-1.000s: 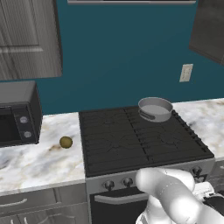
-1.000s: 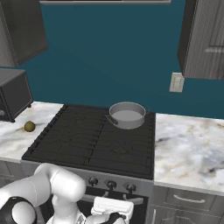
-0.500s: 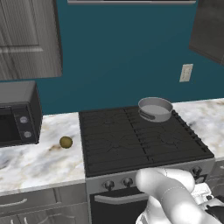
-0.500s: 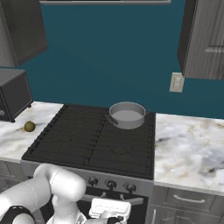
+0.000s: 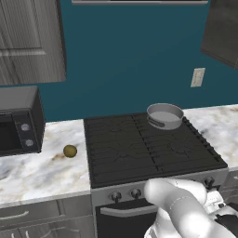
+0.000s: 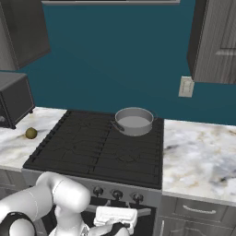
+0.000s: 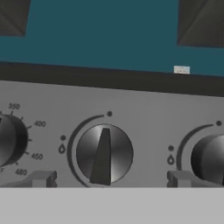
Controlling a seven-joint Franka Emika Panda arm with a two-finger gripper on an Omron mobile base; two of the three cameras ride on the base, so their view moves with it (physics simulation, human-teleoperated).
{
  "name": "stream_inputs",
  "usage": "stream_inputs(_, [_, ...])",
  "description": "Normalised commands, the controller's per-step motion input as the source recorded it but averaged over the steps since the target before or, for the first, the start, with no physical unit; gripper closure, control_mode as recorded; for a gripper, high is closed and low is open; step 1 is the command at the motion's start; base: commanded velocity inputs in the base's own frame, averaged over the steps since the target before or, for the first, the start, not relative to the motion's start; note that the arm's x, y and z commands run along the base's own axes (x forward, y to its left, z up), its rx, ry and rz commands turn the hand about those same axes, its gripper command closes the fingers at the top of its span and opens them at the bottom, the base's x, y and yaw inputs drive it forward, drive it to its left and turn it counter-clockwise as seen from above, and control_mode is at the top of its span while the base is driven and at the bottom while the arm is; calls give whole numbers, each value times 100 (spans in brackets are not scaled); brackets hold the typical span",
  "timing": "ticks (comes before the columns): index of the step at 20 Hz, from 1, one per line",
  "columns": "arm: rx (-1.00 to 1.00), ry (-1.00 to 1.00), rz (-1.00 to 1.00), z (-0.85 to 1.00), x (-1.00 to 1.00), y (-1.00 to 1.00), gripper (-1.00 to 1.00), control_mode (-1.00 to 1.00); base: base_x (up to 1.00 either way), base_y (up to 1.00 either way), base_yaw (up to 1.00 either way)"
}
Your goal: Turn on the burner for the pot on the stove. Wait thirty seconds for the pot to heat up. Then add the potato to the pot.
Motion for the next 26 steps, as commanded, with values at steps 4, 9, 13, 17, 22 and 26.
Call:
stream_inputs(4, [0, 0, 1, 0, 4, 6, -100, -100, 0, 0, 0])
stream_inputs(9, [0, 0, 1, 0, 15, 13, -100, -100, 0, 0, 0])
stream_inputs(13, [1, 0, 5, 0, 22, -1, -100, -100, 0, 0, 0])
stream_inputs(17, [1, 0, 6, 0, 20, -10, -100, -100, 0, 0, 0])
stream_inputs(22, [0, 0, 6, 0, 28, -5, -100, -100, 0, 0, 0])
stream_inputs(26, [0, 0, 4, -8, 29, 0, 100, -100, 0, 0, 0])
